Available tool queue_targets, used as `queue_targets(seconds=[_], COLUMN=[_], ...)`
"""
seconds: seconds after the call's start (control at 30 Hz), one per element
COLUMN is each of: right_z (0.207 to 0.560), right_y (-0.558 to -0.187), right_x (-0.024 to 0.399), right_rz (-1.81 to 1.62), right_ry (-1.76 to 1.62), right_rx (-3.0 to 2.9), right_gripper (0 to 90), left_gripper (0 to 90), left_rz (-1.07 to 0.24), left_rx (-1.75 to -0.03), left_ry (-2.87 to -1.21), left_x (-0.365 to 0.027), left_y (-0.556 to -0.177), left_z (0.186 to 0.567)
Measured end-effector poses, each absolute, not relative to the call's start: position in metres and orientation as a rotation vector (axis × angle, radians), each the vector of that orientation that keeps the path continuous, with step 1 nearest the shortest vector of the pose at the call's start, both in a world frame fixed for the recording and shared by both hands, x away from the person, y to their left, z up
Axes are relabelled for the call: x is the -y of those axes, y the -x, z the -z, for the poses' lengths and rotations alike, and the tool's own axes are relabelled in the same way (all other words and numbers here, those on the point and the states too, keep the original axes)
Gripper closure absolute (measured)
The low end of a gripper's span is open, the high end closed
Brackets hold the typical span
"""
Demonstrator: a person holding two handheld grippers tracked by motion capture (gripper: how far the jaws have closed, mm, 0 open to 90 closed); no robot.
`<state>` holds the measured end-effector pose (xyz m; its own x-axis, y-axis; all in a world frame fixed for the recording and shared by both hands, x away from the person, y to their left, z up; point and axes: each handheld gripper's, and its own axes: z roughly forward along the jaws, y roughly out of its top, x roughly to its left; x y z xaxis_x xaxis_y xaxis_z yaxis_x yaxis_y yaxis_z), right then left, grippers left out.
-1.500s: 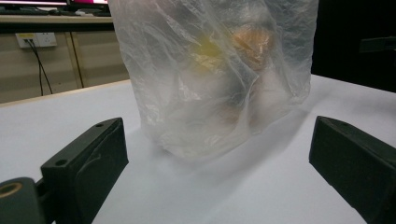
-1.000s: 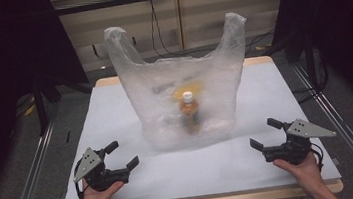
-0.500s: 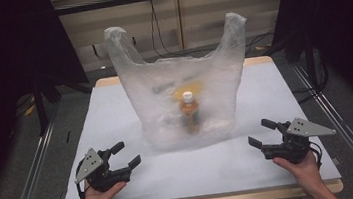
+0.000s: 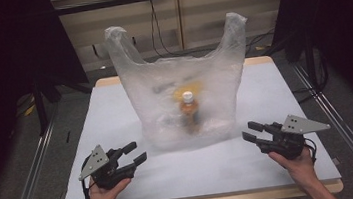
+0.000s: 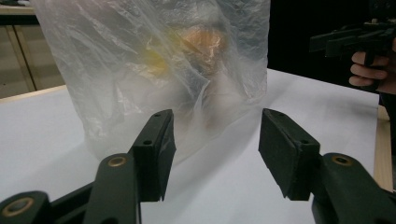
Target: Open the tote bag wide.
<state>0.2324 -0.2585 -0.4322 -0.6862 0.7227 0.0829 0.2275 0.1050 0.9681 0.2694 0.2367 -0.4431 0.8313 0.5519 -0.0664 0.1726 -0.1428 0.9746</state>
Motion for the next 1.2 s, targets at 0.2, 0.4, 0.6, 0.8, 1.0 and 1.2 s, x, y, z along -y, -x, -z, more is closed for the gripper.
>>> queue_targets(seconds=[0.2, 0.4, 0.6, 0.8, 1.0, 1.2], right_z=[0.424, 0.413, 0.405, 0.397, 0.392, 0.383], right_y=[-0.241, -0.256, -0.265, -0.281, -0.291, -0.296], right_x=[0.251, 0.240, 0.232, 0.226, 0.221, 0.218], right_rz=[-1.646, -1.665, -1.689, -1.745, -1.742, -1.763], right_ry=[-0.916, -0.911, -0.892, -0.888, -0.882, -0.872], right_rx=[-2.003, -2.027, -2.035, -2.043, -2.064, -2.062], right_gripper=[66.5, 74.4, 81.1, 90.0, 90.0, 90.0], left_gripper=[53.7, 60.6, 64.2, 82.8, 90.0, 90.0], left_rz=[-0.340, -0.329, -0.321, -0.256, -0.204, -0.198], left_rx=[-0.538, -0.560, -0.582, -0.555, -0.540, -0.502], left_ry=[-1.711, -1.690, -1.721, -1.747, -1.738, -1.763], left_x=[-0.227, -0.218, -0.214, -0.206, -0.199, -0.191], left_y=[-0.275, -0.288, -0.297, -0.308, -0.320, -0.322], left_z=[0.434, 0.423, 0.415, 0.410, 0.405, 0.400])
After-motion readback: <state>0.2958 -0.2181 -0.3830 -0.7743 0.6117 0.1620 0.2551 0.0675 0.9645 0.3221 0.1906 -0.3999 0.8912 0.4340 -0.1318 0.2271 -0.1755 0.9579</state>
